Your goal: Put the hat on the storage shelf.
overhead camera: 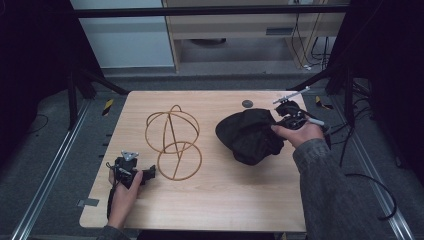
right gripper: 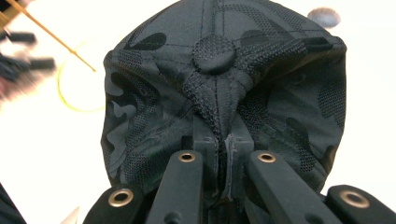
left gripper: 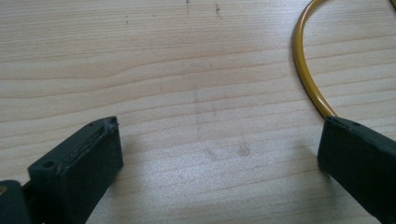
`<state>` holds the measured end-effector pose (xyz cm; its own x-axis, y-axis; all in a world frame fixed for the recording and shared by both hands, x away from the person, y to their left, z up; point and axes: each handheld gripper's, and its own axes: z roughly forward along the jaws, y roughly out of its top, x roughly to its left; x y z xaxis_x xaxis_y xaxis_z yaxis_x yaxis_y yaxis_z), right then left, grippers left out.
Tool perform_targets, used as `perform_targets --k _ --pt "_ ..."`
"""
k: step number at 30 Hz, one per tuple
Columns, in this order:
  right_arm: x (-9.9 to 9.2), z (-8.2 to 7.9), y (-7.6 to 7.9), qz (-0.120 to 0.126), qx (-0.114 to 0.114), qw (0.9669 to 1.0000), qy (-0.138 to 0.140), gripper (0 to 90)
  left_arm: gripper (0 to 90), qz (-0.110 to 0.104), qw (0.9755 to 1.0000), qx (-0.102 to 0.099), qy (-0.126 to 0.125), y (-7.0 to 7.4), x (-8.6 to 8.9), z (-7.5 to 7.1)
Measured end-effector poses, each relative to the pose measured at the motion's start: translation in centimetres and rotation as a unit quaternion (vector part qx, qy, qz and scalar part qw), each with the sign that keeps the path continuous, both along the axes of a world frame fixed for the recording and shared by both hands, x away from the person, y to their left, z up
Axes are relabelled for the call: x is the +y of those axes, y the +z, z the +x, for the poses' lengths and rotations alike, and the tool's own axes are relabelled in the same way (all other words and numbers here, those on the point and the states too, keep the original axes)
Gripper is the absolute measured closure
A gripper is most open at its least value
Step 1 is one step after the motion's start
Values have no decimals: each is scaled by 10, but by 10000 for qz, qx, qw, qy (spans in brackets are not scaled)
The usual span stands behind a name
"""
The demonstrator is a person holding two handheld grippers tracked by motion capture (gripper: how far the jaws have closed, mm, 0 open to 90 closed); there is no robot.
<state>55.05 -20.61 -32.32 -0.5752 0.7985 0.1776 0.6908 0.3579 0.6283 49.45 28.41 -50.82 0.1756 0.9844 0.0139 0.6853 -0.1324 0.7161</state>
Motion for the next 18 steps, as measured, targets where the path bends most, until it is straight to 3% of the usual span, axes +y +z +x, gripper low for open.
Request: perform_targets --k 10,18 --pt "11 -7 66 346 -626 9974 29 865 0 6 9999 14 -124 0 3 0" --pt "22 -10 96 469 -923 9946 86 865 0 19 9997 27 -260 0 10 0"
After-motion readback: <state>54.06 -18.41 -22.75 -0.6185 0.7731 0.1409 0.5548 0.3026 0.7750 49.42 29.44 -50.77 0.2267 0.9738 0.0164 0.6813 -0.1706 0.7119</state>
